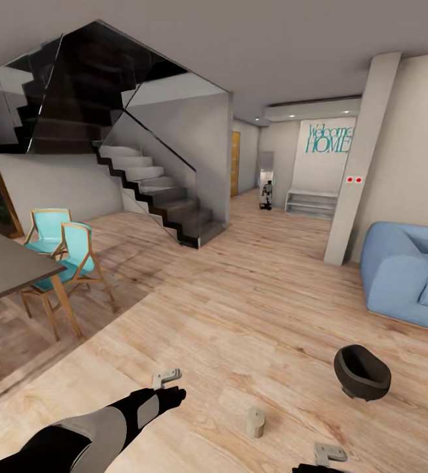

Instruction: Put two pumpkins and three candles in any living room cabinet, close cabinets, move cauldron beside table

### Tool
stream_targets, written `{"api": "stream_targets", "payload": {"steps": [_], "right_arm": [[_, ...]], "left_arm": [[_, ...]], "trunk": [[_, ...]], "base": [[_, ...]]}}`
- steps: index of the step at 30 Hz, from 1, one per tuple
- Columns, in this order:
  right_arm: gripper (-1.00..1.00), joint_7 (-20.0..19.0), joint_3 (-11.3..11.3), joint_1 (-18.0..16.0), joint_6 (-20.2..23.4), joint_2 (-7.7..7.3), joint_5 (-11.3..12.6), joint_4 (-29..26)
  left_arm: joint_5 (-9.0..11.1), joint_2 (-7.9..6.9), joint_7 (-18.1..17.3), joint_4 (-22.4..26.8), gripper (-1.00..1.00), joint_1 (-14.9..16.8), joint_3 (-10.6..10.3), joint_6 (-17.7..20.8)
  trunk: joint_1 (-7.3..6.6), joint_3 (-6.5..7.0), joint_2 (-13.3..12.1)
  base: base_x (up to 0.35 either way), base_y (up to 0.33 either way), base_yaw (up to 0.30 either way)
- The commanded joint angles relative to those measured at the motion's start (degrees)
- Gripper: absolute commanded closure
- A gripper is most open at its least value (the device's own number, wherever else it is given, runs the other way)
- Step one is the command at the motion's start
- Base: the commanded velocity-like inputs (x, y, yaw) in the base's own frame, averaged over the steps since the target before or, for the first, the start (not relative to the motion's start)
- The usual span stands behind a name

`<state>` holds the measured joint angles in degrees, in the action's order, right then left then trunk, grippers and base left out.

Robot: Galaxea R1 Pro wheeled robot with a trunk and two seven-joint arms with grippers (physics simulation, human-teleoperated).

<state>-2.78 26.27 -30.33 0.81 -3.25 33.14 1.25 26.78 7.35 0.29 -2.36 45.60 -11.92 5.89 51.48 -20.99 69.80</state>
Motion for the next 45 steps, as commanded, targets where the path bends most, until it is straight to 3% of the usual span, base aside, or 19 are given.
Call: {"api": "stream_targets", "payload": {"steps": [1,9,13,14,16,19,25,26,28,35,37,42,45], "right_arm": [[-1.00,-0.3,0.4,-0.1,0.1,-0.02,0.6,0.0],[-1.00,0.0,0.2,-0.2,1.4,-0.26,0.2,-3.6],[-1.00,0.4,0.3,-0.3,4.7,-0.25,0.1,-5.0],[-1.00,0.9,0.3,-0.6,8.6,0.06,0.1,-5.7],[-1.00,1.2,0.3,-0.8,9.9,0.33,0.2,-6.2],[-1.00,1.8,0.3,-2.4,11.0,0.52,0.2,-7.6],[-1.00,3.8,0.2,-6.3,15.1,0.60,0.3,-8.5],[-1.00,5.9,0.2,-7.2,16.2,0.74,0.3,-8.6],[-1.00,6.8,0.2,-7.5,16.5,0.87,0.5,-8.6],[-1.00,7.6,0.0,-8.3,16.4,0.88,0.6,-8.6],[-1.00,9.4,-0.2,-10.8,16.2,0.86,0.9,-8.6],[-1.00,10.9,-0.2,-11.9,16.2,0.81,2.9,-8.6],[-1.00,11.2,-0.3,-12.3,16.2,0.79,5.7,-8.7]], "left_arm": [[0.6,0.00,0.0,-0.1,-1.00,0.1,-0.5,-0.6],[0.7,0.08,-0.8,0.3,-1.00,0.1,-0.4,-1.7],[0.8,0.11,-1.2,0.4,-1.00,0.0,-0.3,-1.5],[0.8,0.40,-1.3,0.9,-1.00,0.1,-0.3,-1.2],[0.8,0.61,-1.2,1.7,-1.00,0.1,-0.3,-0.7],[0.8,0.68,-1.1,3.9,-1.00,0.0,-0.3,2.3],[0.6,0.51,-0.7,13.8,-1.00,0.1,-0.2,13.3],[0.6,0.49,0.9,18.2,-1.00,0.1,-0.2,17.6],[0.7,0.52,3.9,20.4,-1.00,0.1,-0.1,21.4],[1.3,0.80,6.2,21.5,-1.00,0.3,0.0,24.4],[3.3,1.53,6.4,21.7,-1.00,0.6,0.0,24.7],[4.6,2.65,6.7,23.6,-1.00,1.1,-0.1,25.2],[4.8,2.65,7.0,29.6,-1.00,1.5,-0.2,31.2]], "trunk": [[0.00,-0.06,0.0],[0.00,-0.59,0.0],[0.00,-0.96,0.0],[0.00,-1.05,0.0],[0.00,-1.23,0.0],[0.00,-1.51,0.0],[0.00,-2.06,0.0],[0.00,-2.15,0.0],[0.00,-2.33,0.0],[0.00,-2.97,0.0],[0.00,-3.15,0.0],[0.00,-3.61,0.0],[0.00,-3.89,0.0]], "base": [[0.016,0.001,0.000],[0.003,0.000,0.055],[0.000,0.000,0.093],[0.000,0.000,0.103],[0.000,0.000,0.106],[0.000,0.000,0.109],[0.000,0.000,0.113],[0.000,0.000,0.123],[0.000,0.000,0.127],[0.000,0.000,0.131],[0.000,0.000,0.140],[0.000,0.000,0.141],[0.000,0.000,0.142]]}}
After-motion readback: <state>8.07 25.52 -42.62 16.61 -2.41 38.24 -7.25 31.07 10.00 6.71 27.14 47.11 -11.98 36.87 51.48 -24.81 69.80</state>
